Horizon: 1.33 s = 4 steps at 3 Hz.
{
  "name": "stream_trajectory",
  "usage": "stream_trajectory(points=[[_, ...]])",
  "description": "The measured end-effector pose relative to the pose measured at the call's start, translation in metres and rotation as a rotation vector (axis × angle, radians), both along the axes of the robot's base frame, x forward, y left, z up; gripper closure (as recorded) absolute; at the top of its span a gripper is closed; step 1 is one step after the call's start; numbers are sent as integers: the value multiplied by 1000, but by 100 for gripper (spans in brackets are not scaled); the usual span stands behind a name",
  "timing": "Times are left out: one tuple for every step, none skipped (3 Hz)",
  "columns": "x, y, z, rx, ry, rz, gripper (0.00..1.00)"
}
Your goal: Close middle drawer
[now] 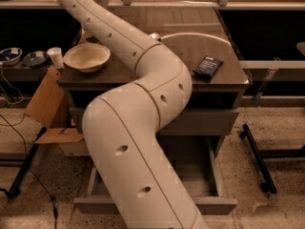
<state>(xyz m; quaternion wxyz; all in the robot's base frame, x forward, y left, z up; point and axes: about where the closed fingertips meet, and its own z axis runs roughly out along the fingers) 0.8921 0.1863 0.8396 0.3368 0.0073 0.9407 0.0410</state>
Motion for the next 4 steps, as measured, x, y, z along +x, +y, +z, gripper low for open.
stream_trajectory(points=[[-3, -21, 28, 14, -43, -30, 100], [-12, -45, 62, 37, -112, -94, 100], [-35, -69, 90, 74, -175, -164, 100], [-71, -87, 111, 117, -218, -201, 100]])
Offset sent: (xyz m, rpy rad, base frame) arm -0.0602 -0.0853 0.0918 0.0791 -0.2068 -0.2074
